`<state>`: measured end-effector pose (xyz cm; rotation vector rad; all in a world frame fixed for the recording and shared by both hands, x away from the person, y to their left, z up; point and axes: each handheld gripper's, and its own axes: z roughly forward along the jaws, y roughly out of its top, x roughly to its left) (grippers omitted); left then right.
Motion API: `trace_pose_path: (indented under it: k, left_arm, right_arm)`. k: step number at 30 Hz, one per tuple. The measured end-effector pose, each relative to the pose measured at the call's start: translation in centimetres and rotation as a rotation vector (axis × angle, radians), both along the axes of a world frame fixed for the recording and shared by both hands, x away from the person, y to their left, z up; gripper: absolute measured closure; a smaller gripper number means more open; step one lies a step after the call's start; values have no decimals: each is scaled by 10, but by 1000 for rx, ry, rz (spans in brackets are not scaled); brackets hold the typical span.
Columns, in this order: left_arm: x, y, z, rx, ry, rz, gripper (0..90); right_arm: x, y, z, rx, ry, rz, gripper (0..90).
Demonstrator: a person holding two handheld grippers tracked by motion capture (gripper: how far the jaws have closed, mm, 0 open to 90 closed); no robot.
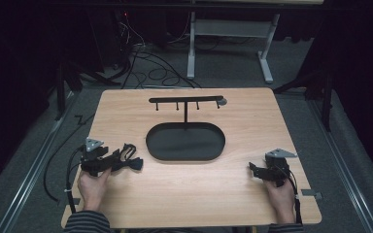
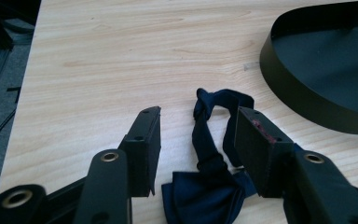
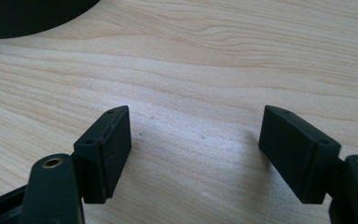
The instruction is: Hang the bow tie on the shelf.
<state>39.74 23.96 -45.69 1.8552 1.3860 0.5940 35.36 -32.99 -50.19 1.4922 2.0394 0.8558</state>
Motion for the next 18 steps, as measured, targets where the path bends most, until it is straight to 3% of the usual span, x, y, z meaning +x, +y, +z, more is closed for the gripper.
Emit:
trace_pose_path:
  k: [5,13,18]
  left_arm:
    - [12,-6,0,9,1,-9,528]
    - [33,-16,-4,28,45,-26,546]
    - [44,-21,-9,65,75,-31,560]
  right_arm:
    - [0,0,0,0,0,0,265]
    - [0,0,0,1,-1,1,264]
    - [0,0,0,1,-1,1,265]
